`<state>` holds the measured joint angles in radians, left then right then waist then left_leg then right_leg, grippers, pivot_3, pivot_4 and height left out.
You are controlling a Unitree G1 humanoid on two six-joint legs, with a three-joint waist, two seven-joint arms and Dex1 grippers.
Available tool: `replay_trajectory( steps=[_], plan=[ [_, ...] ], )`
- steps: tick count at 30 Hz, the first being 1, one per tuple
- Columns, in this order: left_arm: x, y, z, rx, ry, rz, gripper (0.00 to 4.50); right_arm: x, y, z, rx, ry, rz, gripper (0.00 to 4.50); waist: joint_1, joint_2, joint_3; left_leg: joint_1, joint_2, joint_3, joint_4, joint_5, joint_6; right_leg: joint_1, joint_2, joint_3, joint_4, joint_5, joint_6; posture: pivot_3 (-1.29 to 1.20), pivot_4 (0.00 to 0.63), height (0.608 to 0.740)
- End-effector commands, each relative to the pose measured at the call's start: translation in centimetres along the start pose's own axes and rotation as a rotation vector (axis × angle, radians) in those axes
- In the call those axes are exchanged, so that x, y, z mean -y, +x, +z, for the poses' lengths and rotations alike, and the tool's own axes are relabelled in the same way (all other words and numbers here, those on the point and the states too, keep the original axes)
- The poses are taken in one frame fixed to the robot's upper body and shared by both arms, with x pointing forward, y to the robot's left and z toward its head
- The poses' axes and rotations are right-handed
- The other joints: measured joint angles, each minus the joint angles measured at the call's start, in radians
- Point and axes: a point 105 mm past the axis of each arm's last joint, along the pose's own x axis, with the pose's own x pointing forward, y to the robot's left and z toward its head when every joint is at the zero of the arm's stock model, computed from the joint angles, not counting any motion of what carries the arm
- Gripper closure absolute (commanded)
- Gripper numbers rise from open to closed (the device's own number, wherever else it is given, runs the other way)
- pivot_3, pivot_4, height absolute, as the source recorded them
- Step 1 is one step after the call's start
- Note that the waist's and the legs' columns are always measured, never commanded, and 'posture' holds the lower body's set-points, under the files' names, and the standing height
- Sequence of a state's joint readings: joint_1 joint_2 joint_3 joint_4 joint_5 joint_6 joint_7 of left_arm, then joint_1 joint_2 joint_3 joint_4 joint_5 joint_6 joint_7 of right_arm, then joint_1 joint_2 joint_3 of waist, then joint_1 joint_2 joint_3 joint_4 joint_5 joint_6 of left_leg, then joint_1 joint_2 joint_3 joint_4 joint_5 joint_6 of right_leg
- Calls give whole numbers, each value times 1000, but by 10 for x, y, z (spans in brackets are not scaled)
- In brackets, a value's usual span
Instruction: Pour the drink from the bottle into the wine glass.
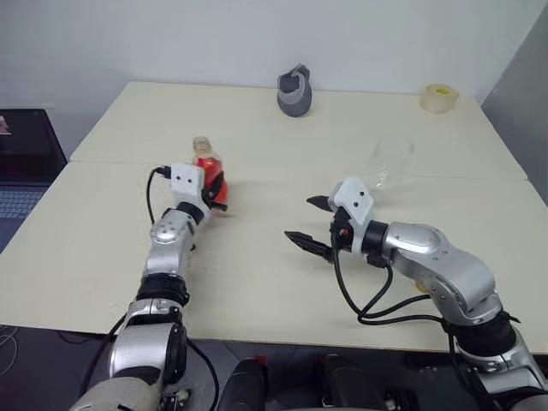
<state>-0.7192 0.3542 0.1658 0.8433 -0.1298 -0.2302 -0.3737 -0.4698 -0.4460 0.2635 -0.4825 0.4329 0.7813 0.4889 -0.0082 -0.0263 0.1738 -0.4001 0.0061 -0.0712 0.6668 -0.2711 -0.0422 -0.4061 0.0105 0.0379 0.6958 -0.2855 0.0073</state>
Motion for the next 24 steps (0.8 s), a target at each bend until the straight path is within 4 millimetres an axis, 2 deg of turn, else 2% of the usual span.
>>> replay_trajectory(
  steps=[1,7,18,19,24],
  plan=[
    [-17,7,21,70,30,61,3759,-15,4,4,20,-30,40,0,0,0,0,0,0,0,0,0,0,0,0,0,0,0,0,0,150,740],
    [-39,3,14,48,-9,155,3759,-22,12,9,32,-50,69,0,-10,0,0,1,2,-1,-1,0,0,0,2,-1,1,0,0,0,150,740],
    [-35,-11,-9,43,-107,141,234,-29,11,15,52,-32,104,0,-21,0,0,1,2,-1,-1,0,0,0,2,-1,1,0,0,0,150,740],
    [-34,-14,-10,45,-100,139,19,-30,12,15,50,-32,112,0,-21,0,0,1,2,-1,-1,0,0,0,2,-1,1,0,0,0,150,740],
    [-37,-28,-13,61,-76,139,19,-34,8,15,53,-32,136,0,-21,0,0,1,2,-2,-1,0,0,0,2,-1,1,0,0,0,150,740]
  ],
)
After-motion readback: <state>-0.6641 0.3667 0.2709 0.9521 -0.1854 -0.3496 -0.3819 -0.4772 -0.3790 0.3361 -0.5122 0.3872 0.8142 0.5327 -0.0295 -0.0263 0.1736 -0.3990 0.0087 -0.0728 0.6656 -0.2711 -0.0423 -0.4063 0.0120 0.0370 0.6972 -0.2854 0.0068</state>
